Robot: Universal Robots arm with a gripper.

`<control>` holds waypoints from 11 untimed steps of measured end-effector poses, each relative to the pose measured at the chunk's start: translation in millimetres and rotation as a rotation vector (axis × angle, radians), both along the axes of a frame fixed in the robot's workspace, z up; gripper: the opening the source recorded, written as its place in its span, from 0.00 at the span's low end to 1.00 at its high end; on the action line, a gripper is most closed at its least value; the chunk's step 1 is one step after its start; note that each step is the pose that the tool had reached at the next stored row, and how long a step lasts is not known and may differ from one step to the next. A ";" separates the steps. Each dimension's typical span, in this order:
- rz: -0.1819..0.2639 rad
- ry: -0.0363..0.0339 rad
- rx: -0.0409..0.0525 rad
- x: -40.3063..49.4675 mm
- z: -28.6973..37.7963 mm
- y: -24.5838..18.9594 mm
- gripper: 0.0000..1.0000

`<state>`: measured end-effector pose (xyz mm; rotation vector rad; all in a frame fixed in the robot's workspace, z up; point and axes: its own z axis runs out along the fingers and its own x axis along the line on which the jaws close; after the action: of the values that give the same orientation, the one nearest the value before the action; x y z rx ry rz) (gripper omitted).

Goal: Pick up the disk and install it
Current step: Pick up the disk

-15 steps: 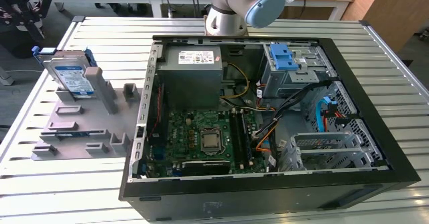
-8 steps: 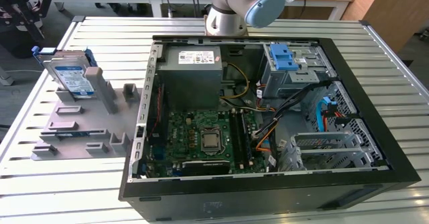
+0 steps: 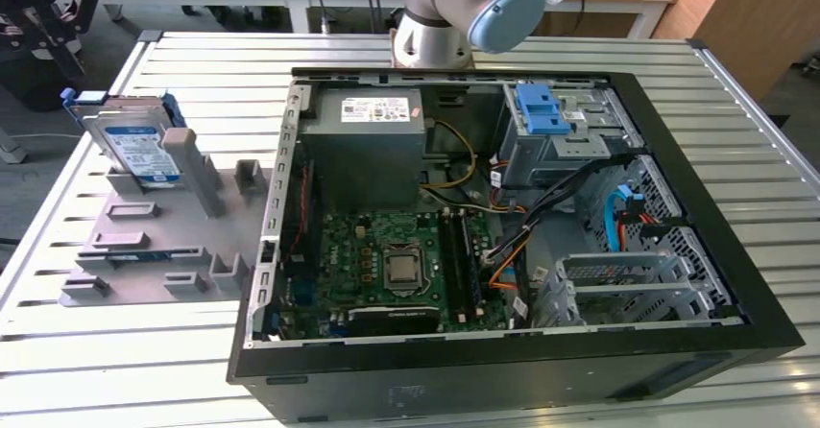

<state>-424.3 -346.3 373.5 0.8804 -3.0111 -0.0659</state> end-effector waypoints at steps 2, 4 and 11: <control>0.014 0.0000 0.0000 0.0 -0.1 0.0 0.11; 0.028 0.0000 0.0000 0.0 -0.1 0.0 0.11; 0.080 0.0000 0.0000 0.0 -0.2 0.0 0.11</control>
<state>-424.3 -346.4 373.3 0.9991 -2.9720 -0.0656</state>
